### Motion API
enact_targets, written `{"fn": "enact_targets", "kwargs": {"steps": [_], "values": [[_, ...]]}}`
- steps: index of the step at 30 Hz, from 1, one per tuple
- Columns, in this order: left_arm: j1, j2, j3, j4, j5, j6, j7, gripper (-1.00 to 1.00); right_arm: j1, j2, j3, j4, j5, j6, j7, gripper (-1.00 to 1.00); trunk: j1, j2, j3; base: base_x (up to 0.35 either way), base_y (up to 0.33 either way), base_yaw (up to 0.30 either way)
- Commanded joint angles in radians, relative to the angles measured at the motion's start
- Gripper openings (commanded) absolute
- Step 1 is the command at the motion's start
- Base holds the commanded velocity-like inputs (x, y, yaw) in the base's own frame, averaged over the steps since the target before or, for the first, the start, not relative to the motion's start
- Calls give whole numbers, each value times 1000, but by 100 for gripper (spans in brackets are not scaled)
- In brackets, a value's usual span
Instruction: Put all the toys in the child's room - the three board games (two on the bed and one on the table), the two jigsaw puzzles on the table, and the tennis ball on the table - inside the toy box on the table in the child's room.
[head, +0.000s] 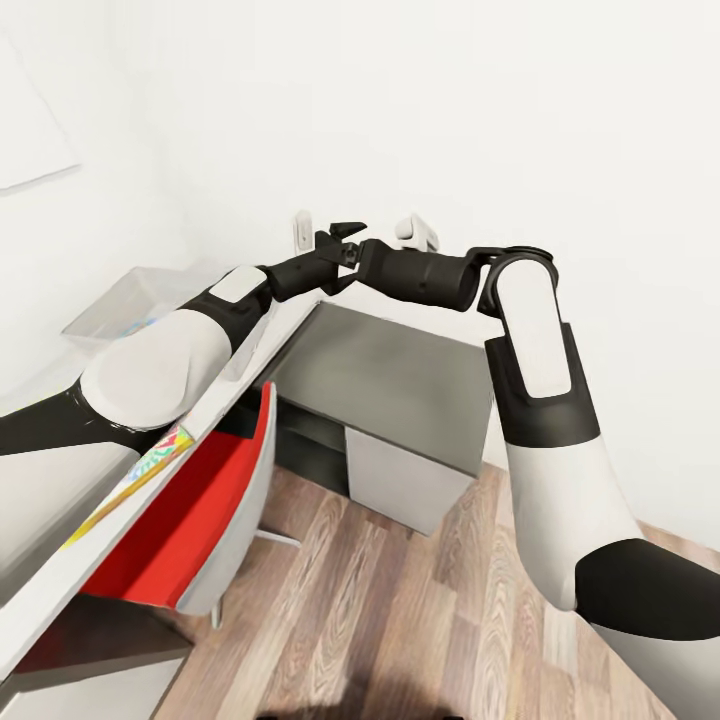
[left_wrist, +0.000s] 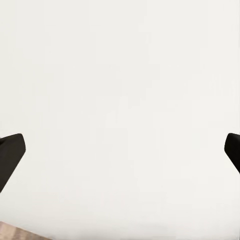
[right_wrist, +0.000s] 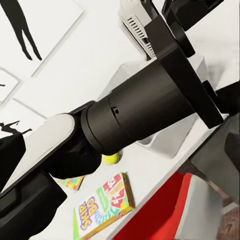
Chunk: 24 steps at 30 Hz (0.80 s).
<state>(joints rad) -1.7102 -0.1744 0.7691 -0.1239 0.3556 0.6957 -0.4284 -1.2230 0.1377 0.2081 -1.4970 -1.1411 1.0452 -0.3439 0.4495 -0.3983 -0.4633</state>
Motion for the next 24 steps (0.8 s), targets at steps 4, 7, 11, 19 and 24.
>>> {"fn": "enact_targets", "kwargs": {"steps": [4, 7, 11, 19, 24], "values": [[0, 0, 0, -2, 5, 8, 2, 100, -1, -3, -5, 0, -9, 2, -12, 100, 1, -2, 1, -8, 6, -274], [0, 7, 0, -2, 5, 16, 2, 100, -1, -11, -11, 0, -10, 2, -11, 100, 1, -2, 3, -3, 2, -274], [0, 21, -1, -2, 5, 32, 2, 100, 1, -17, -14, 0, -10, 2, -10, 100, 1, -2, 6, -1, 1, -273], [1, 37, 0, -2, 5, 43, 2, 100, 3, -19, -15, 12, -8, 2, 8, 100, 1, -2, 13, -32, 7, -271], [4, 66, -4, -2, 5, 59, 2, 100, 3, -19, -14, 25, -7, 2, 12, 100, 1, -2, 17, -218, 60, -270]]}}
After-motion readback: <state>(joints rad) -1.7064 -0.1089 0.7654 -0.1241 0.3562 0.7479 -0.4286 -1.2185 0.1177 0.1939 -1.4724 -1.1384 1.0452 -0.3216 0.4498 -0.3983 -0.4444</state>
